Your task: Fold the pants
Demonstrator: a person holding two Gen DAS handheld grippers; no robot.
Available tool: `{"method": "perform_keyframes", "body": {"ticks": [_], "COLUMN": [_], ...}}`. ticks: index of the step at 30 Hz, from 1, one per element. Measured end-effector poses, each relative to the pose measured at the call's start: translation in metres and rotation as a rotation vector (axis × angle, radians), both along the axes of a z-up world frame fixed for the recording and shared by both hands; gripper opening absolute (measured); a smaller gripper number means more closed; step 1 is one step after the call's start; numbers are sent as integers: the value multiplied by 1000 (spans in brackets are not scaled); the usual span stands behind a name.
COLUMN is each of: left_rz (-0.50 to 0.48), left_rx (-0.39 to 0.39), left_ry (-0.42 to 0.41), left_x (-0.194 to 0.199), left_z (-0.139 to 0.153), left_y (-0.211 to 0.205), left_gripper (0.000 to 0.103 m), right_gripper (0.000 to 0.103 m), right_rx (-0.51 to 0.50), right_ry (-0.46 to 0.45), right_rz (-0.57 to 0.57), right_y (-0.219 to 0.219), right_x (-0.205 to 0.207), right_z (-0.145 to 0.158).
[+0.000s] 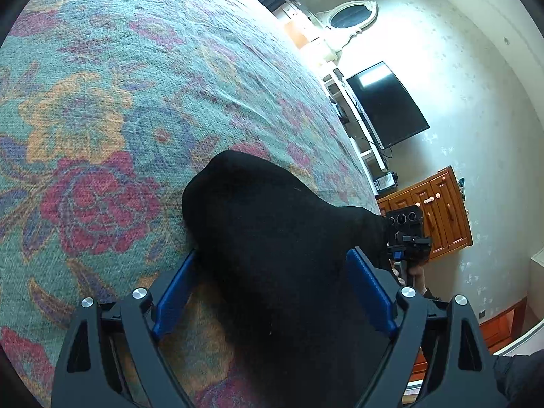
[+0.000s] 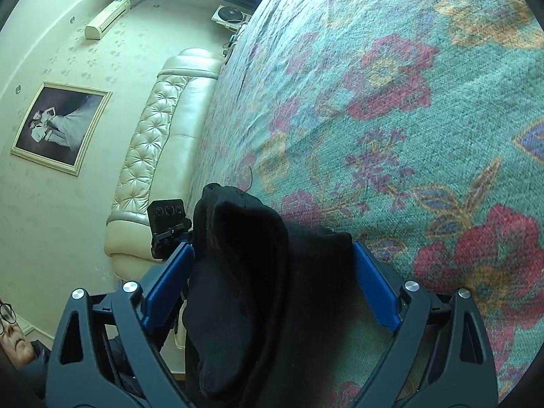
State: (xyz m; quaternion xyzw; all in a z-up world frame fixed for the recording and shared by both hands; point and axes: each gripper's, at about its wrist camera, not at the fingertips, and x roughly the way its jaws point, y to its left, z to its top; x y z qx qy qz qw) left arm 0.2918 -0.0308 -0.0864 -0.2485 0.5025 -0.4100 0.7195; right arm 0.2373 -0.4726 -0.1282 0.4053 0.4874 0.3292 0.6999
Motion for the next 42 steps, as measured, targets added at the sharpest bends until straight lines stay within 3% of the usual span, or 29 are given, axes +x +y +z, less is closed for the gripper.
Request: {"method": "perform_keyframes", "body": {"ticks": [10, 11, 13, 14, 15, 16, 18, 20, 22, 23, 25, 27, 29, 32, 38, 42], "left_rz": [7, 10, 4, 3, 7, 9, -1, -7, 0, 0, 1, -6, -19, -33, 64, 23], "left_rx": [36, 31, 36, 48, 80, 123, 110, 91, 92, 97, 73, 11, 22, 80, -9, -46], "left_ry": [20, 16, 4, -4, -17, -27, -19, -4, -9, -22, -28, -27, -31, -32, -4, 17], "left_x": [7, 4, 3, 2, 1, 1, 1, 3, 3, 1, -1, -3, -8, -18, -52, -79], "left_z": [-4, -5, -3, -3, -2, -3, -6, -9, -10, -9, -8, -5, 1, 5, 2, 3], "left_y": [-13, -10, -11, -12, -13, -15, -12, -11, -10, -10, -9, -8, -9, -8, 28, 24], "left_gripper": [92, 92, 92, 88, 69, 59, 42, 38, 38, 44, 55, 80, 86, 86, 86, 86], "right_gripper": [97, 92, 70, 55, 45, 42, 35, 33, 33, 35, 47, 66, 76, 85, 86, 88], "right_rx": [-106, -112, -116, -108, -97, -91, -94, -101, -91, -87, -43, 22, 50, 28, 52, 98], "right_ry": [10, 15, 44, 67, 78, 78, 71, 63, 58, 51, 41, 37, 36, 33, 54, 71], "right_rz": [24, 21, -7, -27, -39, -42, -48, -49, -57, -63, -74, -85, -89, -90, -50, -26], "right_y": [45, 46, 41, 35, 30, 28, 26, 29, 31, 32, 28, 20, 17, 9, -3, 5], "right_x": [19, 22, 22, 21, 19, 17, 15, 15, 14, 15, 12, 9, 5, -9, -58, -85], "right_z": [12, 12, 8, 4, -2, -5, -8, -7, -9, -6, -4, -3, 2, 9, 9, 8]}}
